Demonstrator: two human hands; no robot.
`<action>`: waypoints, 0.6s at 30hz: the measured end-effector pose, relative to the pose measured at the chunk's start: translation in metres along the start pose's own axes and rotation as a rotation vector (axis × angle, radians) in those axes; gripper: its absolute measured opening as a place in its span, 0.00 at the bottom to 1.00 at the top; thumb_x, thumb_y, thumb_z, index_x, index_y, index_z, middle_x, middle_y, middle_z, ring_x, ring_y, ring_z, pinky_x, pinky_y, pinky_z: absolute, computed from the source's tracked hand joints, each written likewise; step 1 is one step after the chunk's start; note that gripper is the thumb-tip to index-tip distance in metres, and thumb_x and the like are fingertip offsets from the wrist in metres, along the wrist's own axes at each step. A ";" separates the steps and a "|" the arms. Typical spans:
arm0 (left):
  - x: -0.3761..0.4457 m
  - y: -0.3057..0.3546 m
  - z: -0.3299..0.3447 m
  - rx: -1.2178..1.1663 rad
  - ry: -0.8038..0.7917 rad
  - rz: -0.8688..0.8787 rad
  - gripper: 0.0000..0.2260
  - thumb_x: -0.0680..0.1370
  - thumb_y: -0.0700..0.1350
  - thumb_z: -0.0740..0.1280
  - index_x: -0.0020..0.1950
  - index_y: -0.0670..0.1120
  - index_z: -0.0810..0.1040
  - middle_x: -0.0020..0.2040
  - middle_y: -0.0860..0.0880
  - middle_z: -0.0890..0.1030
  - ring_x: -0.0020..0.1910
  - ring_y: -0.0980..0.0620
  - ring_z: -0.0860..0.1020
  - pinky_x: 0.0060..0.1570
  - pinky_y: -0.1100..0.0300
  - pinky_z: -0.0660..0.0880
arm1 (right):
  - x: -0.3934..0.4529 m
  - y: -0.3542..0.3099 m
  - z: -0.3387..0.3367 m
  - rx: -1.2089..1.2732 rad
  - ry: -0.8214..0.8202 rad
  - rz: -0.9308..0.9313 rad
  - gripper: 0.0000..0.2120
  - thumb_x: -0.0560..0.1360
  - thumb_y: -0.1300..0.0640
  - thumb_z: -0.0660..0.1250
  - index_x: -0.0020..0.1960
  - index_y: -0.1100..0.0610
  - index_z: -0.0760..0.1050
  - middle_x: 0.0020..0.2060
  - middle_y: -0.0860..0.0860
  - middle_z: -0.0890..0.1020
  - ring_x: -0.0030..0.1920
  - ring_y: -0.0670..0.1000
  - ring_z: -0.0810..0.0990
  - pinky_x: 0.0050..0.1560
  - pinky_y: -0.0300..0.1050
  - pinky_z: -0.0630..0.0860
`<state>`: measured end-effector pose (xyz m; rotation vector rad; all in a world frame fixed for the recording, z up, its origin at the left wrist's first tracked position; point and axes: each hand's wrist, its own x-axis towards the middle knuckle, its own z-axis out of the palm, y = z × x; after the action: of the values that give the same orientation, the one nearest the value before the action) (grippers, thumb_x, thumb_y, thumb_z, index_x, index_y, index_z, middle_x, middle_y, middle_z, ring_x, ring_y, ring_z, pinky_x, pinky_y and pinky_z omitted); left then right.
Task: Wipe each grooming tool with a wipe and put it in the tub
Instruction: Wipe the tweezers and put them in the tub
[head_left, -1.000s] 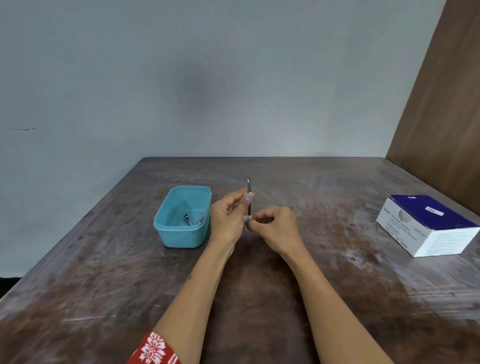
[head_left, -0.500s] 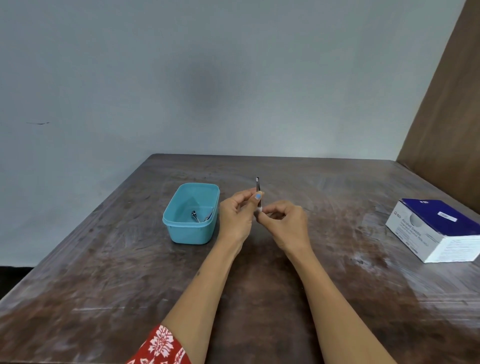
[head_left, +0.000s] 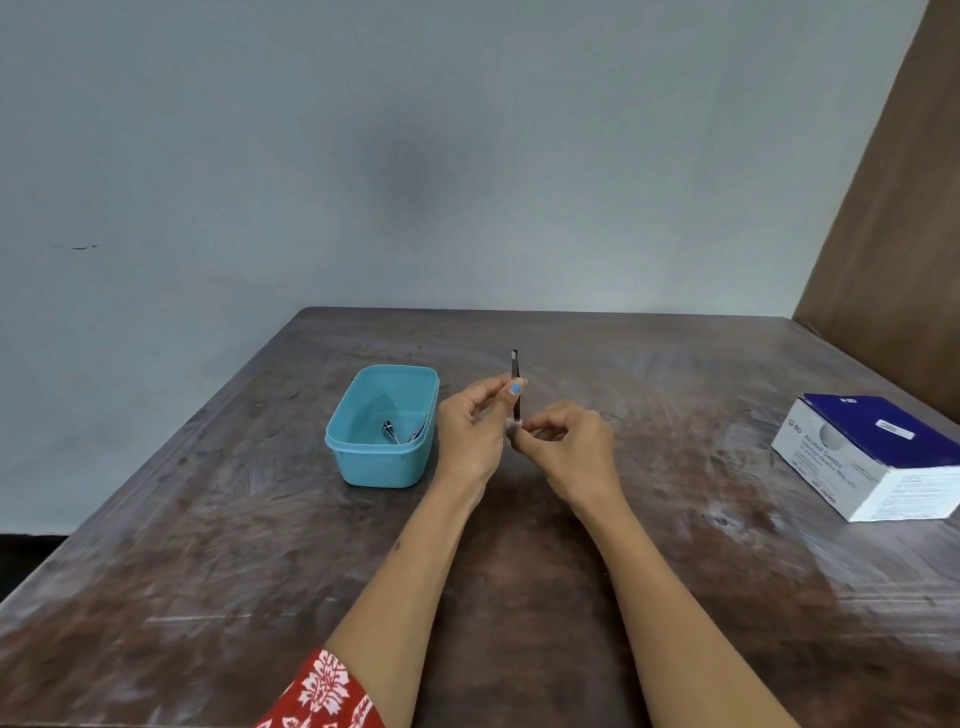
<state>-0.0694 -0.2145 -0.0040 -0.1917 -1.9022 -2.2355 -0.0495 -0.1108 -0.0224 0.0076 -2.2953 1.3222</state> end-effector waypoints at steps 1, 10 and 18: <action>0.000 0.001 0.000 -0.013 0.002 0.001 0.10 0.75 0.40 0.67 0.56 0.41 0.80 0.48 0.50 0.81 0.44 0.61 0.78 0.41 0.73 0.76 | 0.000 0.000 0.000 0.023 0.014 -0.005 0.01 0.68 0.57 0.75 0.39 0.55 0.83 0.33 0.44 0.79 0.32 0.42 0.77 0.32 0.30 0.70; 0.000 -0.001 -0.002 0.058 -0.050 0.052 0.07 0.75 0.37 0.68 0.52 0.38 0.81 0.50 0.48 0.79 0.43 0.62 0.77 0.39 0.75 0.74 | 0.003 0.002 0.000 0.128 0.046 0.005 0.03 0.67 0.58 0.75 0.36 0.52 0.83 0.33 0.45 0.80 0.31 0.42 0.77 0.35 0.37 0.72; 0.001 -0.006 -0.002 0.033 -0.073 0.069 0.05 0.74 0.37 0.69 0.47 0.44 0.81 0.47 0.51 0.80 0.46 0.60 0.78 0.42 0.73 0.75 | 0.004 -0.001 -0.002 0.327 0.079 0.080 0.02 0.67 0.58 0.76 0.37 0.55 0.84 0.36 0.52 0.83 0.38 0.51 0.82 0.41 0.45 0.77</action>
<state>-0.0721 -0.2160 -0.0099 -0.3326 -1.9367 -2.1788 -0.0522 -0.1083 -0.0190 -0.0271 -2.0105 1.6942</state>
